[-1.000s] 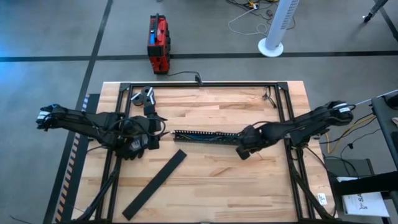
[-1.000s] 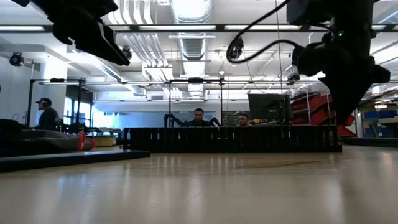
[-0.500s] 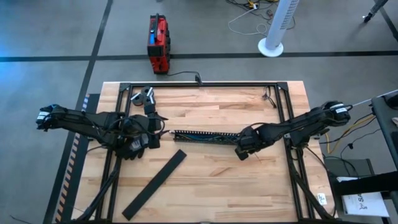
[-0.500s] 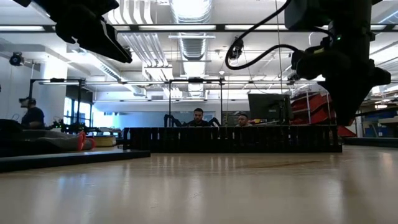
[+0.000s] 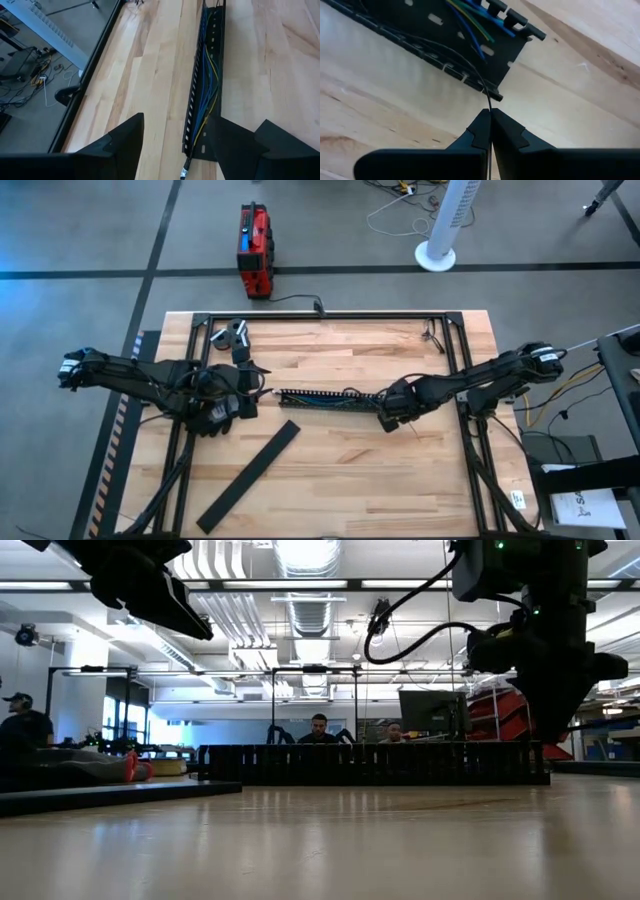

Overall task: Ziptie cables
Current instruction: Put the ziptied cable wires into the black cable duct

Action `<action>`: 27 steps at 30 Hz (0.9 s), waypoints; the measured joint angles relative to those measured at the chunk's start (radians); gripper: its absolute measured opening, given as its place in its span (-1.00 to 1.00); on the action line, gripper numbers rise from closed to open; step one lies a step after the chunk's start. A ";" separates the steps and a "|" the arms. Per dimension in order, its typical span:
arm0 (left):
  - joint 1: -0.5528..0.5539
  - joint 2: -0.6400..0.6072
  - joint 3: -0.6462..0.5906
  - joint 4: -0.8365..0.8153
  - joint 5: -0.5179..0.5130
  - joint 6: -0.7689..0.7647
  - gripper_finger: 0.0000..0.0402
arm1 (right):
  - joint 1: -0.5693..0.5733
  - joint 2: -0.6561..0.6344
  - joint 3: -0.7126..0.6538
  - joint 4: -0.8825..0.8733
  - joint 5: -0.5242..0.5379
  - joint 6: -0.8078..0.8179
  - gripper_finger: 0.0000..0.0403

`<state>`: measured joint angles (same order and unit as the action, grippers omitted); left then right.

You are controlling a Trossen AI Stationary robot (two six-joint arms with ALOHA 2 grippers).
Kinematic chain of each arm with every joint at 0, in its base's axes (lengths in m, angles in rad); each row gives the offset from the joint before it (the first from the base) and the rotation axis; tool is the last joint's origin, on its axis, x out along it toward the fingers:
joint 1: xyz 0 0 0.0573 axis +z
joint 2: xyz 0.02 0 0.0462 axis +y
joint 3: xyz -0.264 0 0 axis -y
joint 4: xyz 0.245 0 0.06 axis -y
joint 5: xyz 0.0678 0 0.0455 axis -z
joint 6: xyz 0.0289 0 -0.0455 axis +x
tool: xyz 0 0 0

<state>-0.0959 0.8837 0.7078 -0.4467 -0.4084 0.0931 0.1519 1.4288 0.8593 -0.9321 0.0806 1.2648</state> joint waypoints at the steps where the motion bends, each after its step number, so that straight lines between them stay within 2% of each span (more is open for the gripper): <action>1: 0.000 0.000 0.000 0.000 0.000 0.002 0.02 | -0.004 0.000 0.000 0.001 -0.001 0.000 -1.00; 7: 0.000 0.000 0.000 -0.001 0.000 0.003 0.07 | -0.015 0.016 -0.001 0.016 -0.027 0.044 -1.00; 11: 0.000 0.000 0.000 -0.002 0.000 0.003 0.10 | -0.015 0.059 -0.002 0.053 -0.076 0.035 -1.00; 16: 0.000 0.000 0.000 -0.001 0.000 0.003 0.15 | -0.015 0.092 -0.002 0.064 -0.081 0.006 -1.00; 27: 0.000 0.000 0.000 -0.001 0.000 0.003 0.15 | -0.016 0.022 0.002 0.078 -0.060 -0.001 -1.00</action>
<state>-0.0959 0.8837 0.7078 -0.4480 -0.4085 0.0963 0.1363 1.4508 0.8616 -0.8542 0.0211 1.2639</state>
